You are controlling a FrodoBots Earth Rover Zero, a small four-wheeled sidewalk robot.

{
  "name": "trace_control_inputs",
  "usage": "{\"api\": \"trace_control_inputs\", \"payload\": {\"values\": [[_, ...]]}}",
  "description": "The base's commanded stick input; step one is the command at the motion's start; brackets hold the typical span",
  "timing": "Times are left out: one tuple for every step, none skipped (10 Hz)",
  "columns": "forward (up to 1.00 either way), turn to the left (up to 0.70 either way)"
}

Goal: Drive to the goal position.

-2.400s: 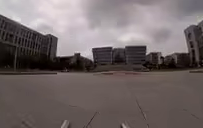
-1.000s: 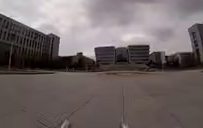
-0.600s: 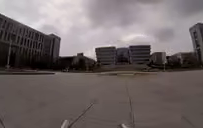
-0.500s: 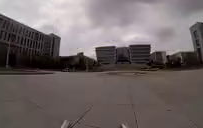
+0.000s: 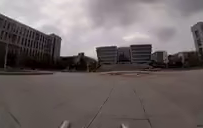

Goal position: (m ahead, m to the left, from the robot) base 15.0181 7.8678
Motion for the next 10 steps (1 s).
{"api": "trace_control_inputs", "payload": {"values": [[1.00,0.00],[1.00,0.00],[1.00,0.00],[1.00,0.00],[1.00,0.00],[1.00,0.00],[1.00,0.00],[1.00,0.00],[1.00,0.00],[1.00,0.00]]}}
